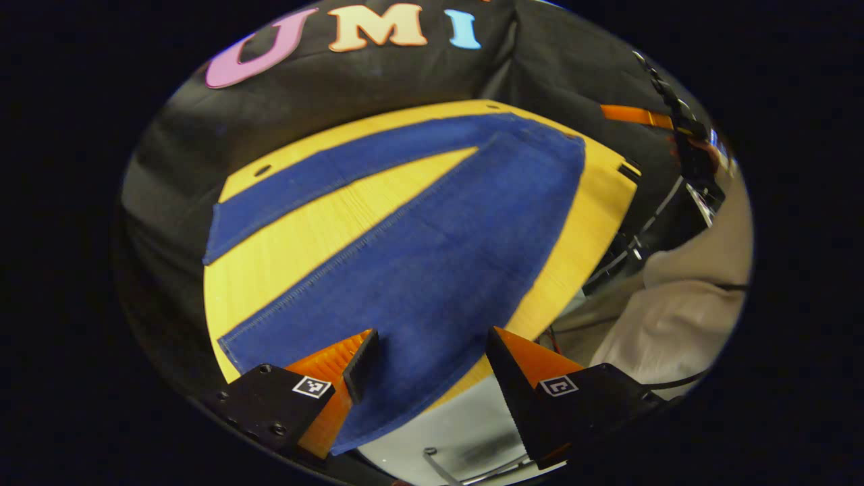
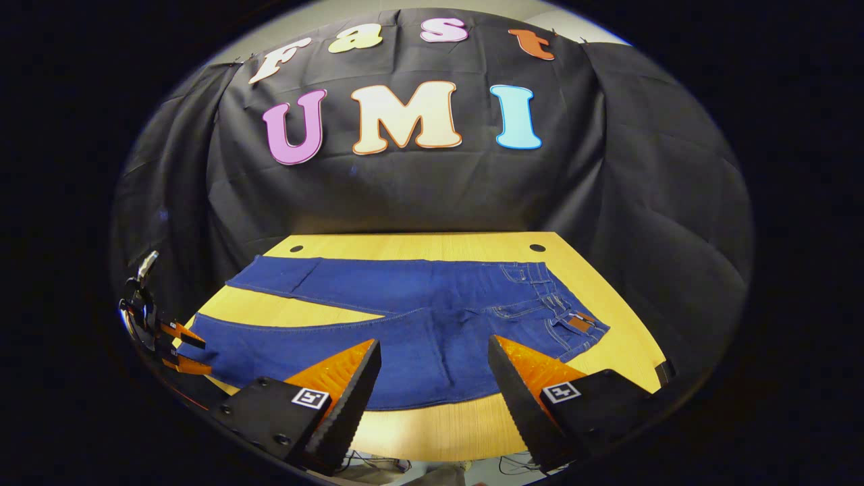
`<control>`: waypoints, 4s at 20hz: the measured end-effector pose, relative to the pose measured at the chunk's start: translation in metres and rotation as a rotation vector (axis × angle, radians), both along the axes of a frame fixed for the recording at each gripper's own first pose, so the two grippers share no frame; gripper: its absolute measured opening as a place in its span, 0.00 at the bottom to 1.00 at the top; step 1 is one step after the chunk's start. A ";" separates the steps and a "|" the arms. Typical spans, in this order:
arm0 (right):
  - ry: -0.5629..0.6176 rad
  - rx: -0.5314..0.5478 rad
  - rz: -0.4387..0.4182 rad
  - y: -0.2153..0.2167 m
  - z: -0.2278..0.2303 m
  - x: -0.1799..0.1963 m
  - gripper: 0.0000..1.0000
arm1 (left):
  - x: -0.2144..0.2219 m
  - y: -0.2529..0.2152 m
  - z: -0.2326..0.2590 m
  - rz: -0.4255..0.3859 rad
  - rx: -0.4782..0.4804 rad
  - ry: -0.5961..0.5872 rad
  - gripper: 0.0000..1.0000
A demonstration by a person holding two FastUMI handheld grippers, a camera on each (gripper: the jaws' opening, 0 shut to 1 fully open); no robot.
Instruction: Grasp the waist and the cuffs of the jeans and fold them to make the two legs overlap; first hold the waist and fold one-third of the jeans toward the cuffs, then hold the cuffs and fold the remaining one-third in the same direction to finish folding.
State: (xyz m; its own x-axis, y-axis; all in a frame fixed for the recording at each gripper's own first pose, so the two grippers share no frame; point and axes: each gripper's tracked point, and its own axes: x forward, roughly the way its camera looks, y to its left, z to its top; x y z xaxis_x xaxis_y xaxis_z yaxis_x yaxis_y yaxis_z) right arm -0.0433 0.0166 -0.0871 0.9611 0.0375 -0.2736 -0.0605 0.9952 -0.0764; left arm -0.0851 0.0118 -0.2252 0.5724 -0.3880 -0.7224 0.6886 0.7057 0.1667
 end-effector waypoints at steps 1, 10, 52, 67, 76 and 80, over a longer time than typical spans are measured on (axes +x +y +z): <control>0.002 -0.005 0.000 0.001 -0.001 0.000 0.98 | -0.003 0.004 -0.008 -0.013 0.019 0.025 0.96; 0.029 -0.012 -0.010 0.005 -0.014 0.006 0.98 | -0.003 0.019 -0.026 -0.013 0.102 0.076 0.89; 0.952 -0.840 0.671 -0.145 -0.162 0.093 0.68 | 0.030 0.034 -0.018 0.126 0.273 0.442 0.00; 0.918 -0.615 0.591 -0.101 -0.093 0.112 0.04 | 0.032 0.045 0.058 -0.135 0.528 0.692 0.00; 0.685 -0.356 0.349 -0.086 -0.015 0.190 0.03 | 0.159 0.049 0.159 -0.157 0.746 0.495 0.00; 0.589 -0.258 0.280 -0.075 0.017 0.246 0.00 | 0.225 0.039 0.188 -0.131 0.819 0.424 0.00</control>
State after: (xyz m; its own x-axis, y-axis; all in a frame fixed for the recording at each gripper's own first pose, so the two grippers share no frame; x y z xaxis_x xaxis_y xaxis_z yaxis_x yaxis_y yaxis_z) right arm 0.2023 -0.0589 -0.0696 0.6140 0.1255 -0.7793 -0.4156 0.8907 -0.1840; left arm 0.1402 0.0509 -0.0368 0.1856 0.2918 -0.9383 0.8718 0.3915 0.2943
